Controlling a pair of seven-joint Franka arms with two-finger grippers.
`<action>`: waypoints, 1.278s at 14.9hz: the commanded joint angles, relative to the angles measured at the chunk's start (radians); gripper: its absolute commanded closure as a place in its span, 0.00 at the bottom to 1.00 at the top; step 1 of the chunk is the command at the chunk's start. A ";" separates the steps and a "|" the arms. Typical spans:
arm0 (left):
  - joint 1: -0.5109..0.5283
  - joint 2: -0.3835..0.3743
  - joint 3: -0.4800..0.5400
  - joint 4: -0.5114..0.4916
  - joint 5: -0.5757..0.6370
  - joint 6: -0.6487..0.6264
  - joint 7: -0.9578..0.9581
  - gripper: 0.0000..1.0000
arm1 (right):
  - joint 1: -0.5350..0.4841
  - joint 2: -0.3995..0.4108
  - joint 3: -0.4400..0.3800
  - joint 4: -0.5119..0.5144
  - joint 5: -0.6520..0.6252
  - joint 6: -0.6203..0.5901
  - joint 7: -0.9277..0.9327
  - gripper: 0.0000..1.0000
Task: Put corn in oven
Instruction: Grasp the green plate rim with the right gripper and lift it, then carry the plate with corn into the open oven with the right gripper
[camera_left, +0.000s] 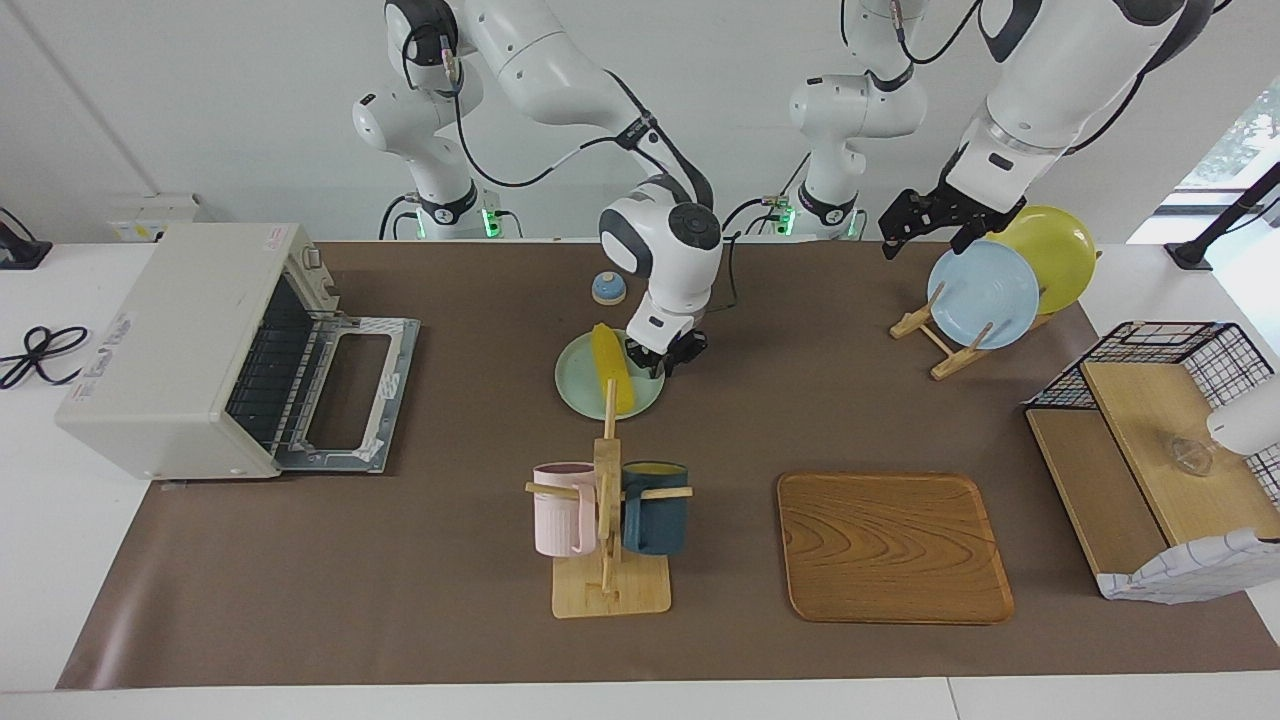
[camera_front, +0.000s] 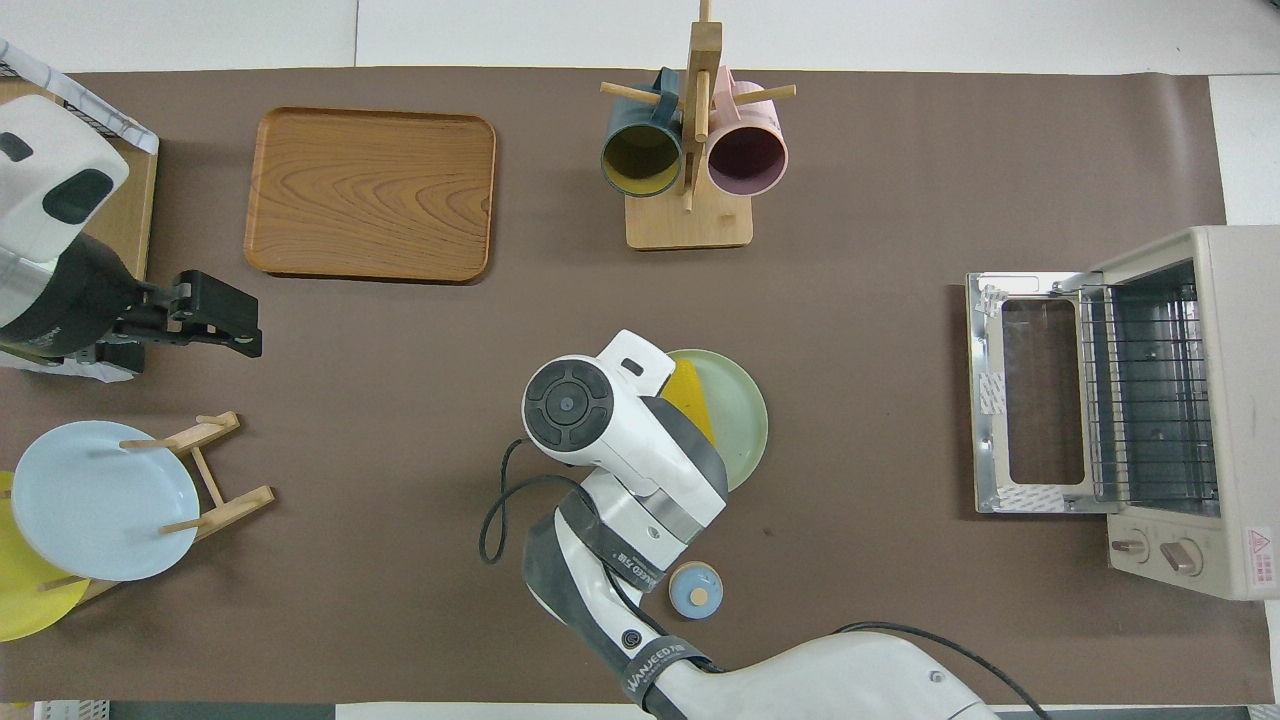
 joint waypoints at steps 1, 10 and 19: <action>0.004 -0.012 -0.005 -0.011 -0.005 -0.012 -0.008 0.00 | 0.005 -0.029 -0.001 -0.018 -0.023 -0.027 0.034 1.00; 0.007 -0.024 -0.005 -0.021 -0.006 -0.007 -0.005 0.00 | -0.044 -0.012 -0.002 0.156 -0.225 -0.386 0.013 1.00; 0.016 -0.024 -0.004 -0.021 -0.006 -0.007 0.000 0.00 | -0.309 -0.211 -0.025 -0.029 -0.256 -0.461 -0.181 1.00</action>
